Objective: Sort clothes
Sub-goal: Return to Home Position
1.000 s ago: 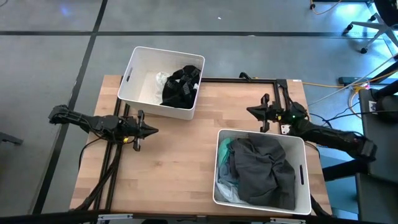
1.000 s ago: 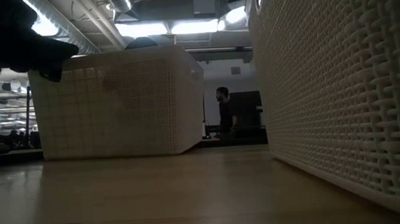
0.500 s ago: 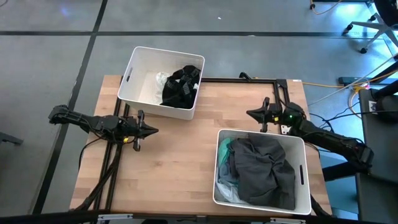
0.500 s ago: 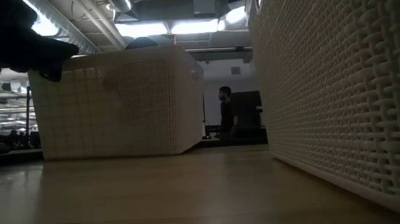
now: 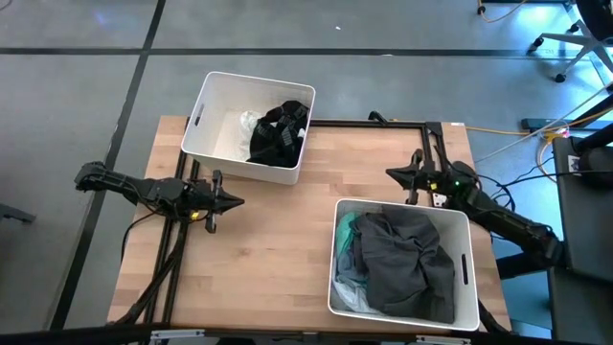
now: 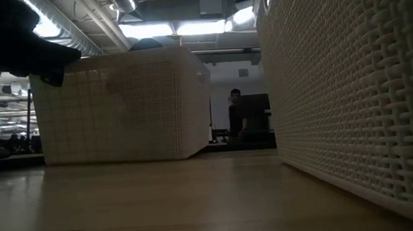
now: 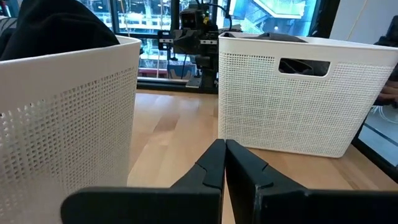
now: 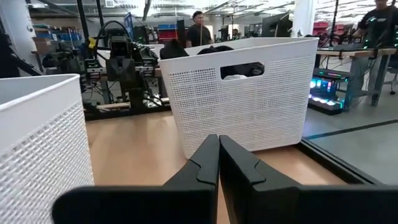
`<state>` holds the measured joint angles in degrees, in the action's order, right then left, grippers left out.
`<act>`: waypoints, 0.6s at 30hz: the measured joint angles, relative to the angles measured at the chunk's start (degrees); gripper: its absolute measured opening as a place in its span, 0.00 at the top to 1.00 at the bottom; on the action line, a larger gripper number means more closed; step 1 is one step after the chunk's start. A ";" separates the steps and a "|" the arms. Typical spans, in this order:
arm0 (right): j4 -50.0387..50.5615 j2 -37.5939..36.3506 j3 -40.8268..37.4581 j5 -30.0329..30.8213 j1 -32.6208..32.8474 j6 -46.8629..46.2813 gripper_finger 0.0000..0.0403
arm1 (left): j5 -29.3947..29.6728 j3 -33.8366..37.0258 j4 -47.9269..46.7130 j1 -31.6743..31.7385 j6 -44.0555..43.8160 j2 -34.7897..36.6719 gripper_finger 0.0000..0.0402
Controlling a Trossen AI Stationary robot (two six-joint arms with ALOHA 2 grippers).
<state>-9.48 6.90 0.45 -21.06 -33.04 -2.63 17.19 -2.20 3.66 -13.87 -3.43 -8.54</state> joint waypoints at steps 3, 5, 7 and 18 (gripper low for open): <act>3.91 -4.45 -0.02 0.00 0.00 0.08 0.96 | 0.00 0.00 0.02 -0.02 -0.15 0.00 0.99; 5.46 -6.80 0.07 0.30 0.00 0.27 0.96 | 0.00 0.00 0.02 0.00 0.11 0.00 0.99; 5.58 -6.79 0.39 0.57 0.00 0.77 0.96 | 0.23 0.00 0.03 -0.02 0.75 0.01 0.99; 7.25 -6.71 0.66 2.06 0.00 1.11 0.96 | 7.25 1.62 2.24 0.04 7.02 1.53 0.99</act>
<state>-2.23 0.20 1.10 -19.00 -33.03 -1.53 24.44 -0.58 5.90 -13.82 3.59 -7.01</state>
